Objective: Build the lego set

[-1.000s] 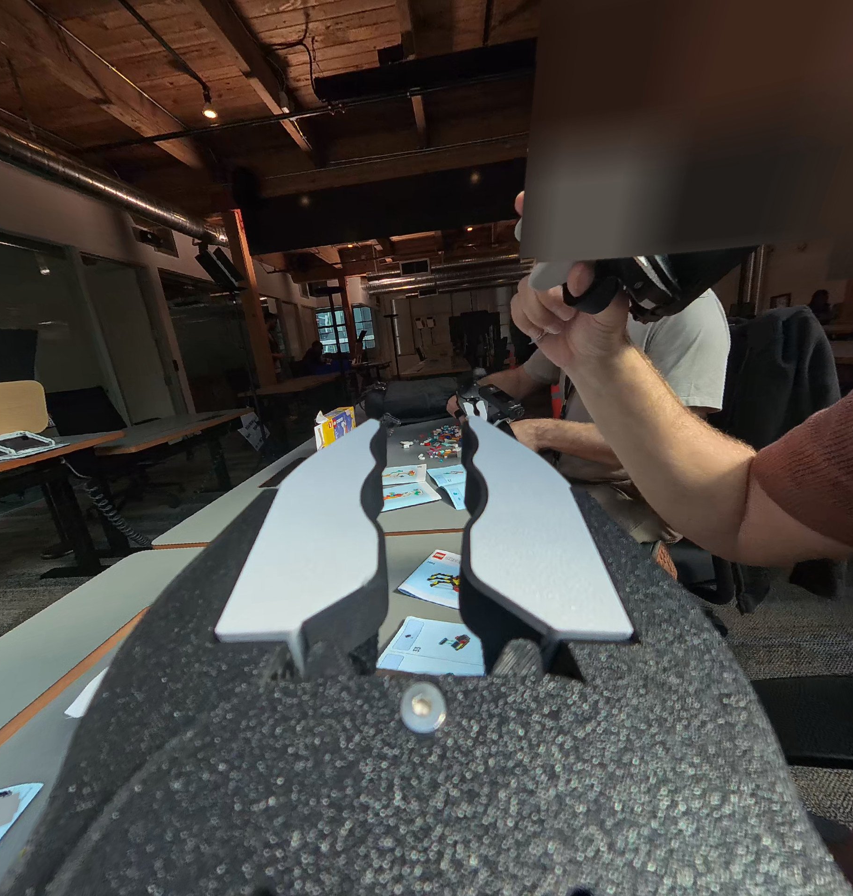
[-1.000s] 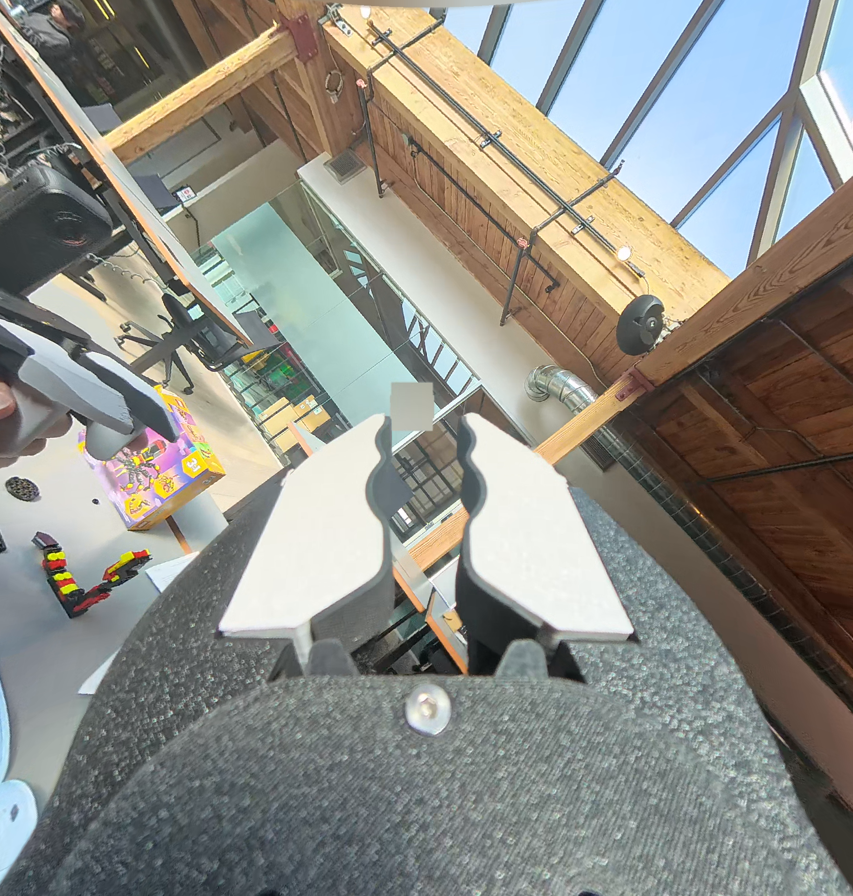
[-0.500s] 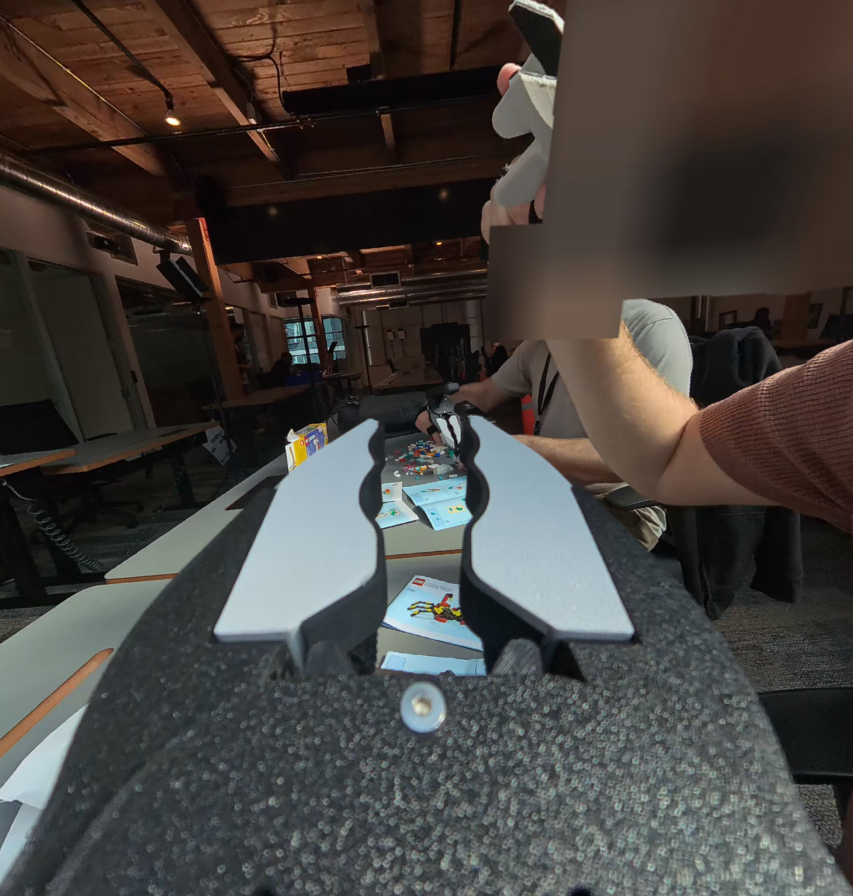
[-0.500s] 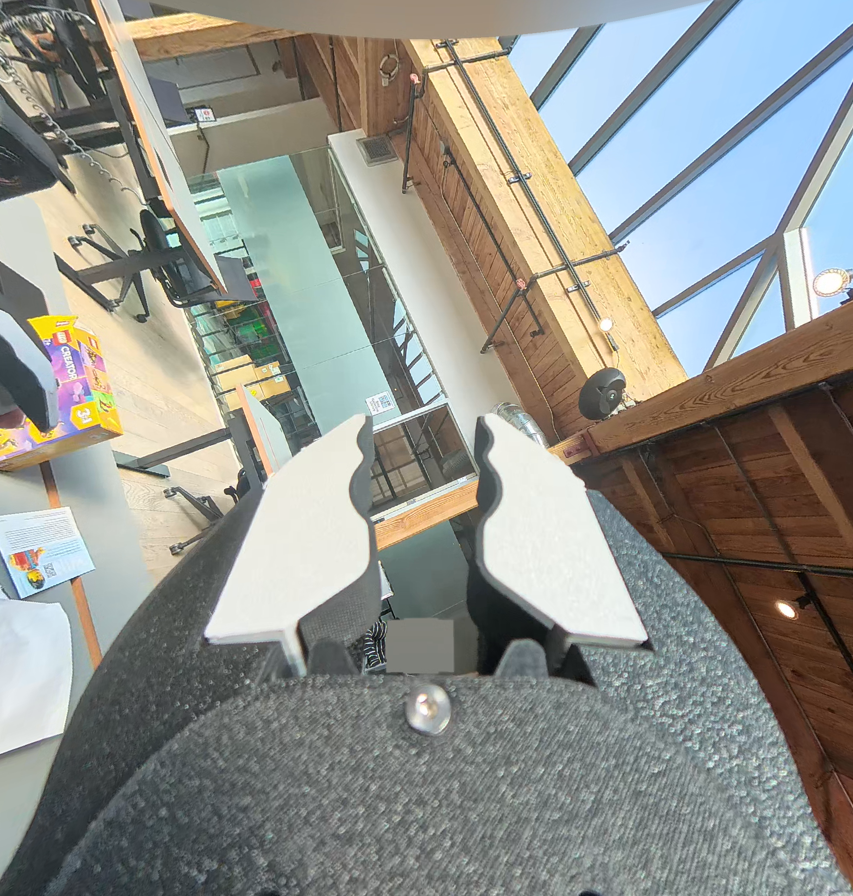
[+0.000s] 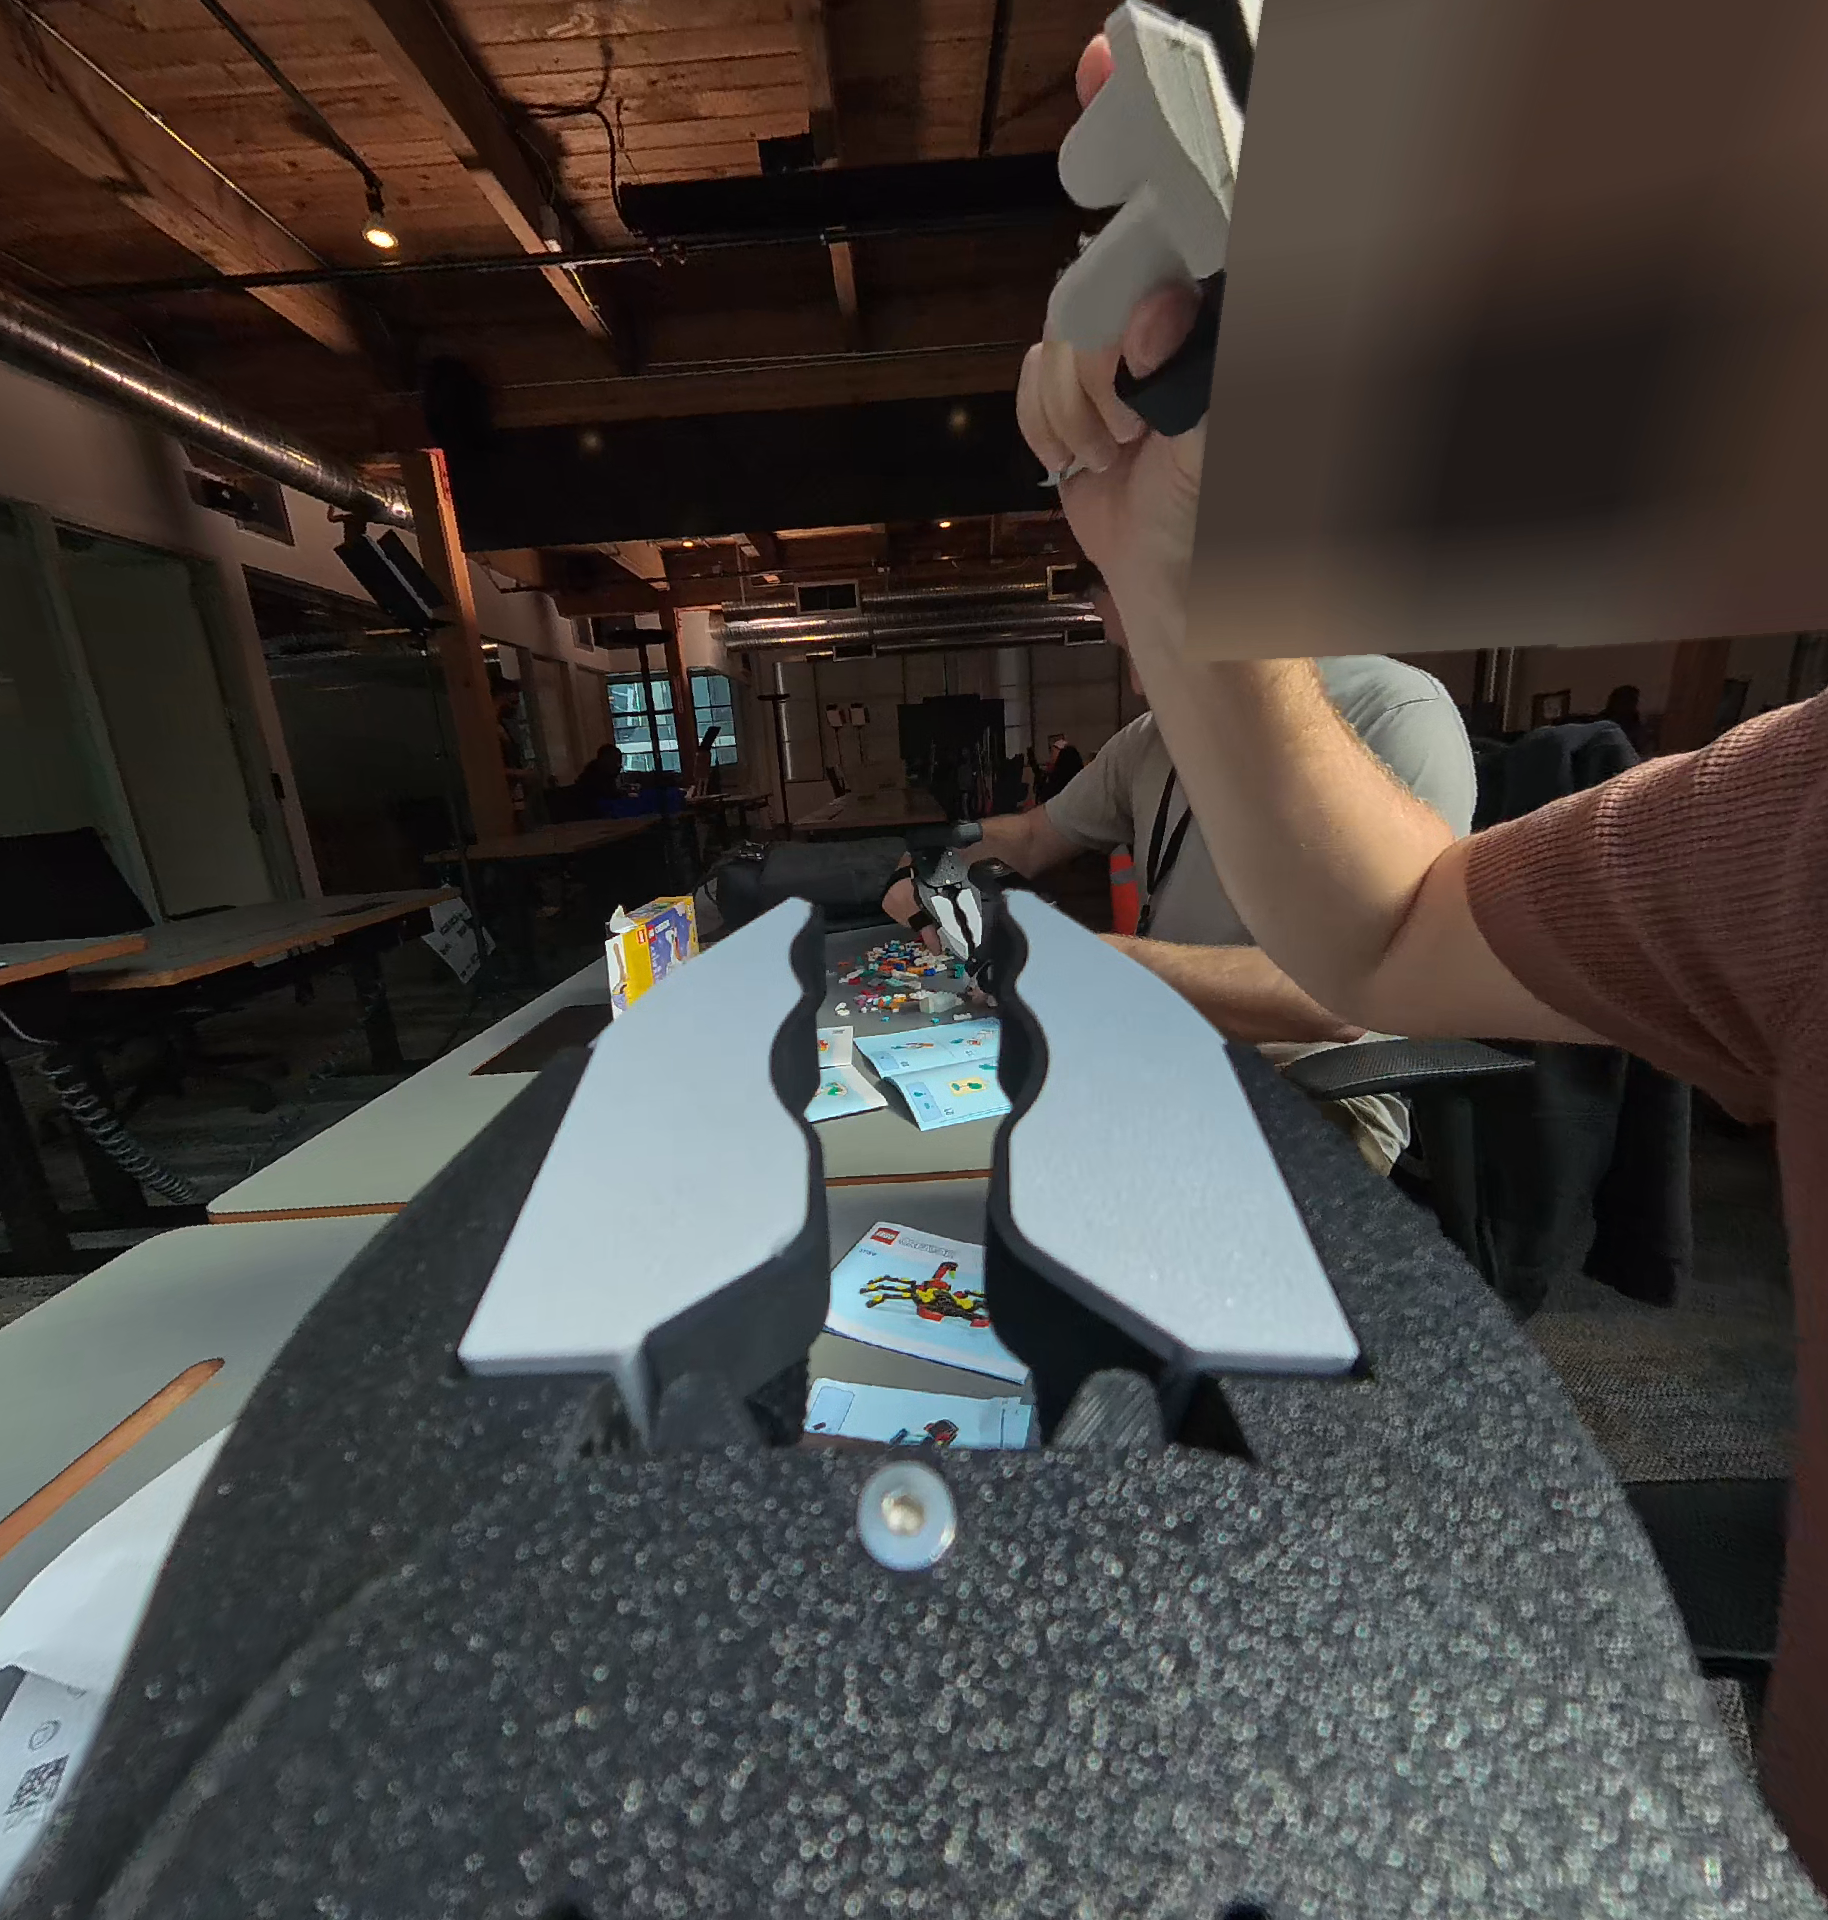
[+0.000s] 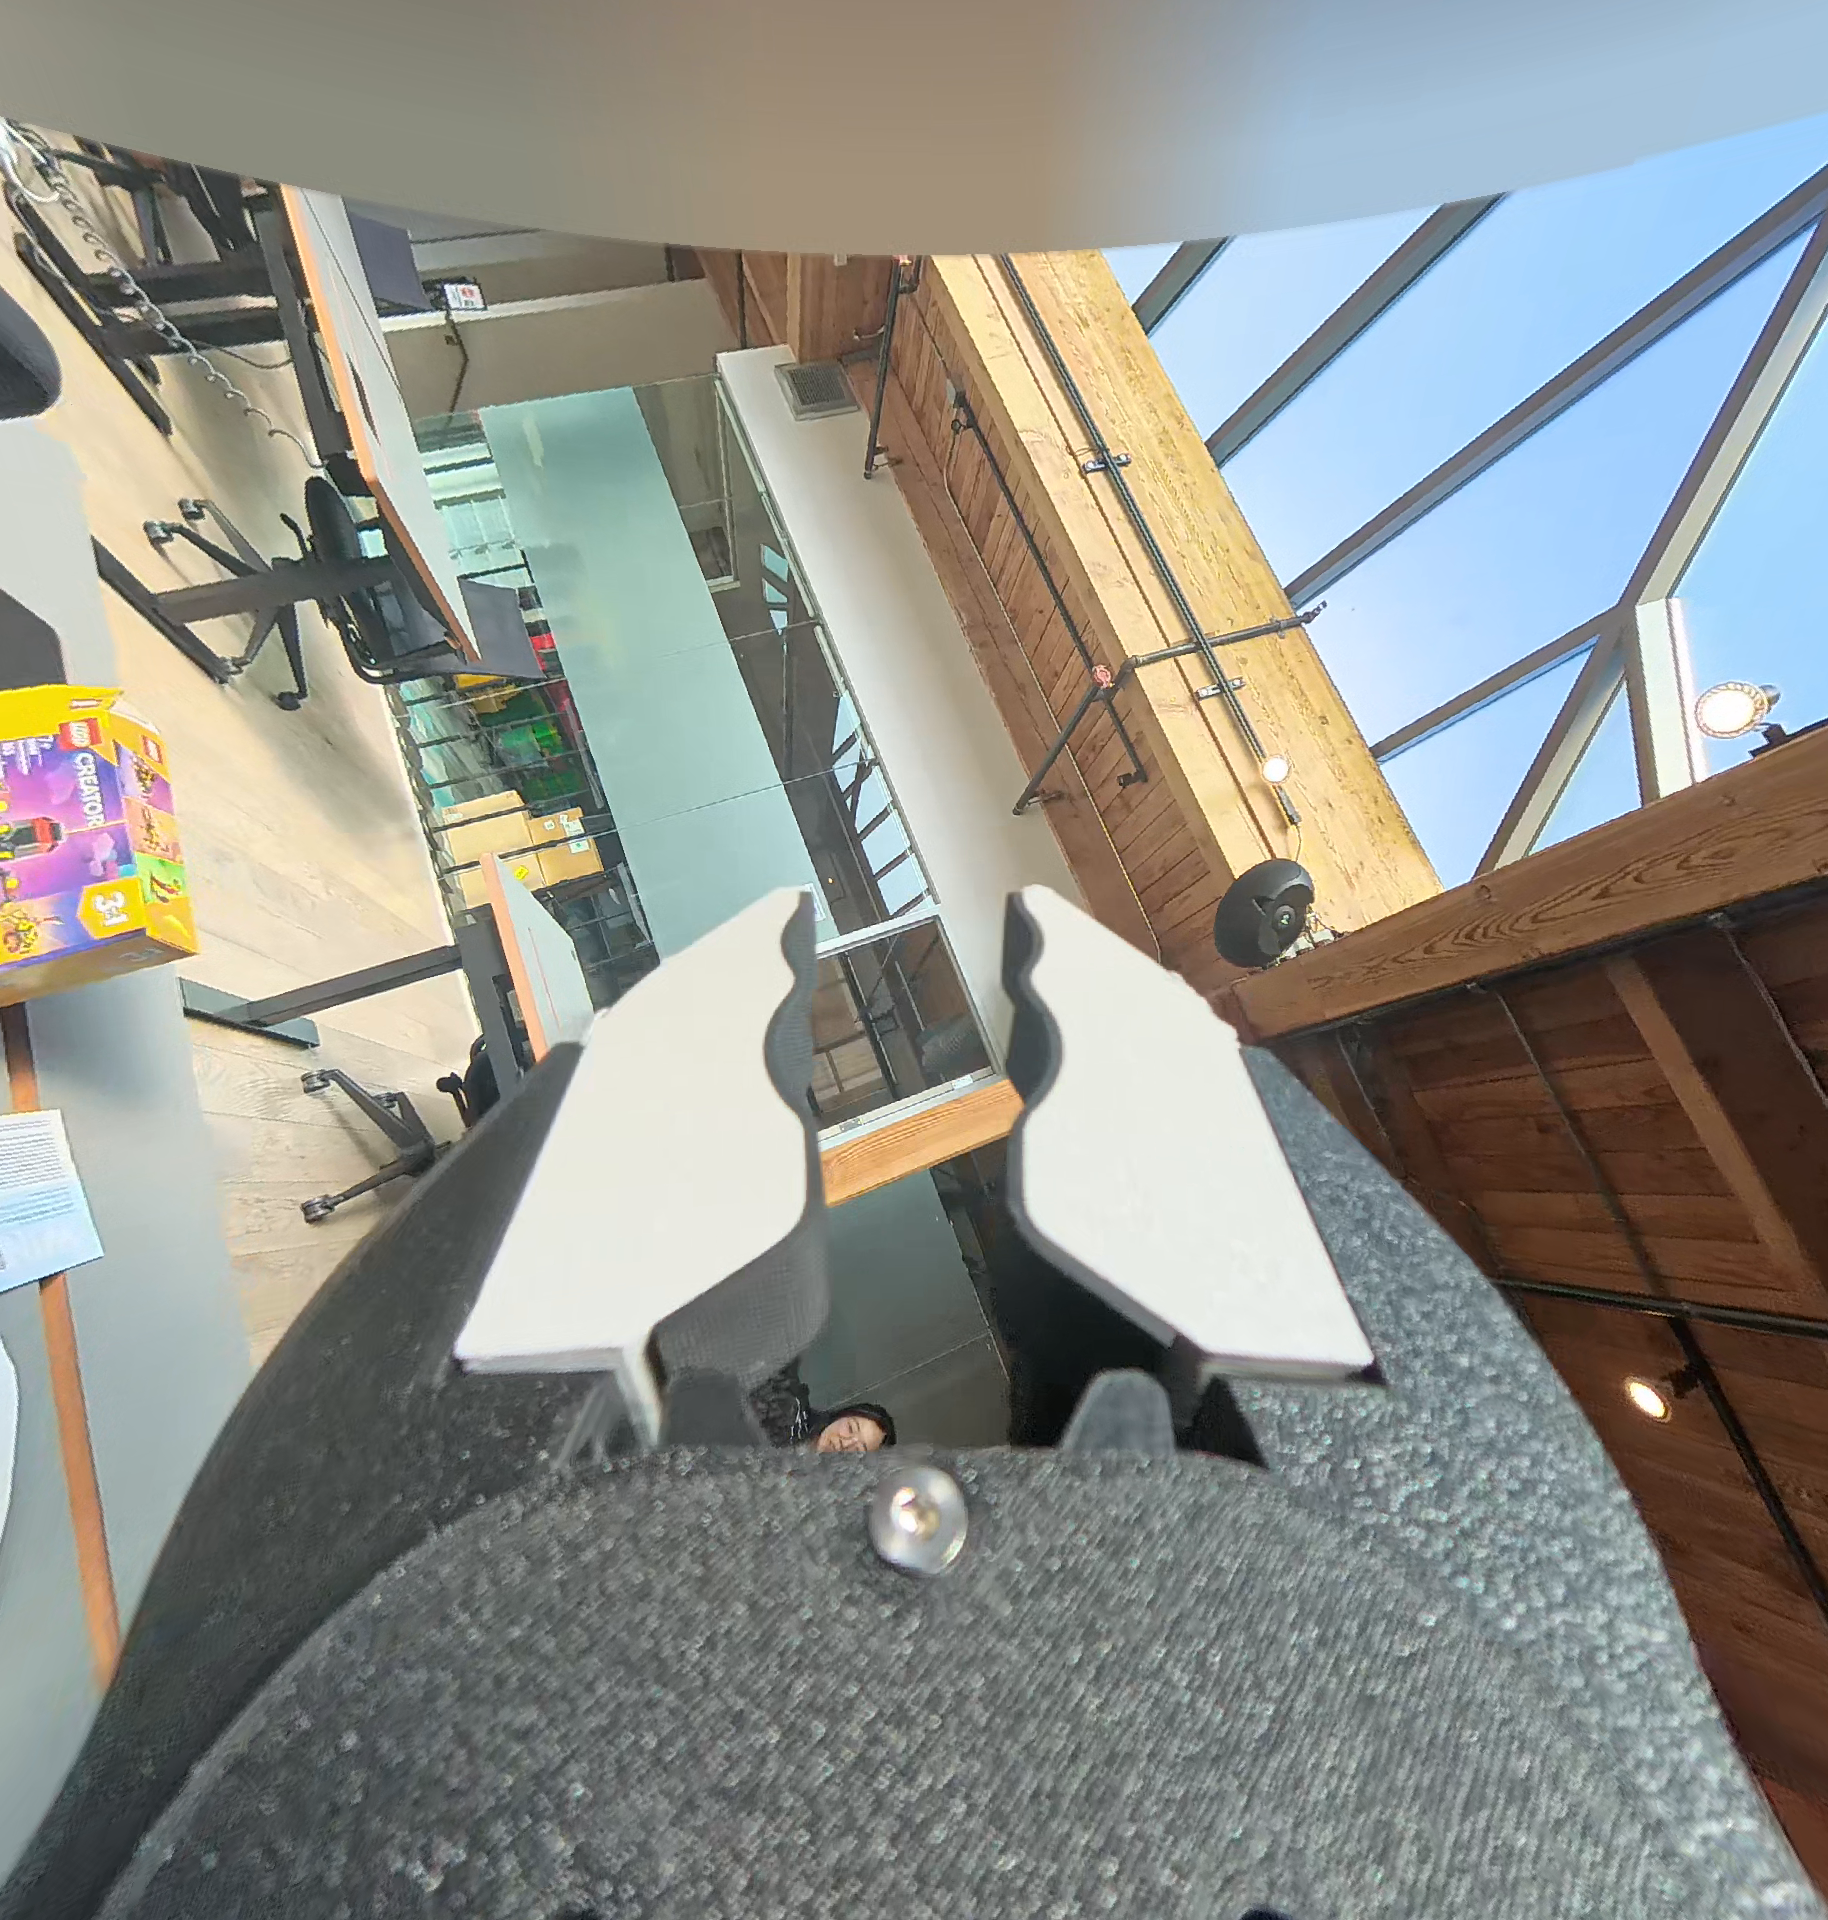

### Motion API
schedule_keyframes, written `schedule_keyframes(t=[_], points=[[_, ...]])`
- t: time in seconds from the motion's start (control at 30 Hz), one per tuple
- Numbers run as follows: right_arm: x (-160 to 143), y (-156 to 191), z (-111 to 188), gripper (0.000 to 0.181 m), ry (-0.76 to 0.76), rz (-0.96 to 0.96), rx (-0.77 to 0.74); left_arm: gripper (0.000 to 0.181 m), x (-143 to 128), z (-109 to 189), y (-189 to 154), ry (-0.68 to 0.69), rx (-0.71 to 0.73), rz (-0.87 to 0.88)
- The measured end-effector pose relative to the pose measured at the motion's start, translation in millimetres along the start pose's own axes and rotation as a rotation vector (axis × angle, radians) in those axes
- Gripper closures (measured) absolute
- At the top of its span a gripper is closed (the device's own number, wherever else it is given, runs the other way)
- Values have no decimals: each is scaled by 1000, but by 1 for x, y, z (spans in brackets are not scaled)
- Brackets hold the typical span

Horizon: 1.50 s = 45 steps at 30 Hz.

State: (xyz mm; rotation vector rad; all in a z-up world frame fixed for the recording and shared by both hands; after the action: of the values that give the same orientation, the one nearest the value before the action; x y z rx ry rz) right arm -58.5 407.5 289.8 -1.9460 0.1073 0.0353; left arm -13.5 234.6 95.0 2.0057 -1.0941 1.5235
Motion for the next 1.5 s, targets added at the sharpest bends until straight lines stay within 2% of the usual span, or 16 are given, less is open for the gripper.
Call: schedule_keyframes(t=[0.03, 0.17, 0.23, 0.3, 0.4, 0.5, 0.63, 0.7, 0.8, 0.97, 1.07, 1.1, 1.17, 1.23, 1.33, 1.5], points=[[2, 4, 1, 181, -10, 29, 5, 150, -2, 1, 0, -5, 0, 6], [8, 23, 6, 179, -15, 29, 6, 151, -13, 3, 1, -3, 11, 24], [3, 18, 4, 153, 4, 31, -1, 151, -12, 4, 2, 2, 13, 28], [1, 12, 3, 181, -8, 25, 19, 151, -4, 3, 3, -15, 17, 16], [4, 20, 4, 181, -9, 5, 46, 151, 10, 2, 3, -63, 38, -58], [8, 36, 6, 159, -12, -7, 25, 147, 37, -9, 0, -21, 40, -364], [10, 53, 5, 156, -22, -95, -21, 134, 122, -38, -9, 100, -23, -1006], [14, 59, 7, 156, -37, -123, -58, 127, 154, -50, -15, 132, -69, -1072], [17, 63, 11, 155, -52, -173, -82, 127, 162, -54, -23, 126, -68, -1122], [14, 78, 19, 155, -36, -203, -51, 130, 127, -50, -22, 132, -43, -1148], [10, 63, 20, 167, -39, -223, -11, 132, 132, -55, -22, 162, -47, -1122], [10, 58, 21, 181, -52, -243, -5, 141, 134, -55, -23, 157, -55, -1087], [8, 62, 21, 181, -21, -303, 57, 172, 135, -52, -23, 131, -34, -1047], [2, 85, 19, 181, 67, -425, 158, 181, 118, -46, -21, 128, -23, -940], [-12, 114, 14, 181, 184, -602, 509, 181, 56, -33, 0, 250, 62, -684], [-44, 162, 10, 181, 499, -759, 1374, 181, -101, 29, 27, 909, -17, -446]])
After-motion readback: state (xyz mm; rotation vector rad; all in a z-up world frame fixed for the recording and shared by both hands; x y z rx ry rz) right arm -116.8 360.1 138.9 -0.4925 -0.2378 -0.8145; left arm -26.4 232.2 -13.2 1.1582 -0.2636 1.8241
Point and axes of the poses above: each gripper's, where its closed fingertips meet, z back along the fingers, x out of its top, y = z × x across the jaws, the point moved 5 cm from there along z, back along the fingers, and after that the axes turned 13 degrees about z, right-handed, at the moved point
